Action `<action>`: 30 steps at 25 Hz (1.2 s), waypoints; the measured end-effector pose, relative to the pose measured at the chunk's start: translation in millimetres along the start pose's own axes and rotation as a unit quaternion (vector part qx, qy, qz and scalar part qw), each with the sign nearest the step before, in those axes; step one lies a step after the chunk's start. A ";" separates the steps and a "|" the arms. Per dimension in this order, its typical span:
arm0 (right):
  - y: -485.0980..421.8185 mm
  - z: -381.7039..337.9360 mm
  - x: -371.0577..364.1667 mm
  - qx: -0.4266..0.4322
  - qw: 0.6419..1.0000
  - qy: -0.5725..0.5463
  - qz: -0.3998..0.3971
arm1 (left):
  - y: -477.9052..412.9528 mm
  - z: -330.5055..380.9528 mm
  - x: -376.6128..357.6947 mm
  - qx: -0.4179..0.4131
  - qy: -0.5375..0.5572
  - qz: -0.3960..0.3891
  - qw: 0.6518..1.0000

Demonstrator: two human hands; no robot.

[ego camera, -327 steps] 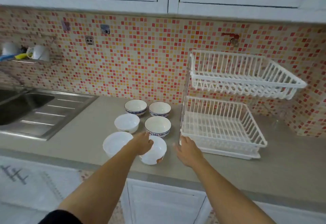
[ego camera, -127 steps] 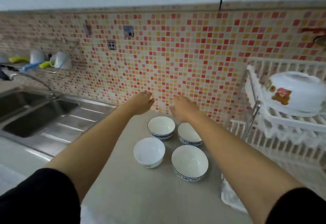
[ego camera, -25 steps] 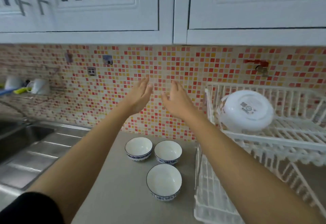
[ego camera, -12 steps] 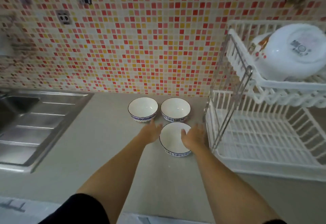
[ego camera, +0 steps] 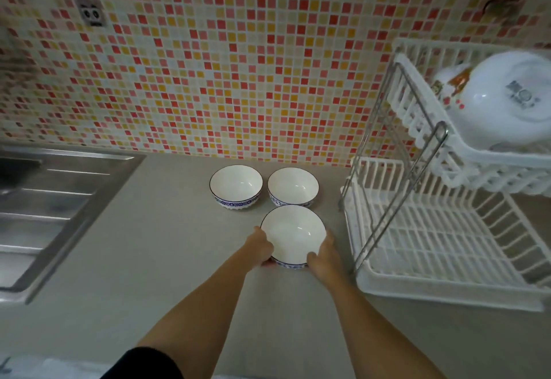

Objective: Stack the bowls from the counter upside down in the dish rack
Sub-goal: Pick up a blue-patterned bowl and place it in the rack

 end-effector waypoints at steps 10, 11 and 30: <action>49.2 -124.4 53.6 0.213 0.974 -0.050 0.058 | 73.7 91.2 95.8 -0.308 -0.004 0.094 0.947; 56.6 -136.5 63.6 0.227 0.972 -0.021 0.061 | 81.1 100.2 101.7 -0.333 -0.030 0.105 0.937; 148.3 -119.6 369.8 0.559 0.731 -0.028 0.389 | 226.5 362.8 -4.4 -0.651 -0.360 0.203 0.637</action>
Point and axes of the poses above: each hand's wrist, its own y-axis away from the middle knuckle, its own x-axis out of the back of the hand, z = x × y, the point moved 1 cm from there along -y, towards the middle knuckle, and after that the axes turned 14 degrees about -x, right-handed, at the moved point
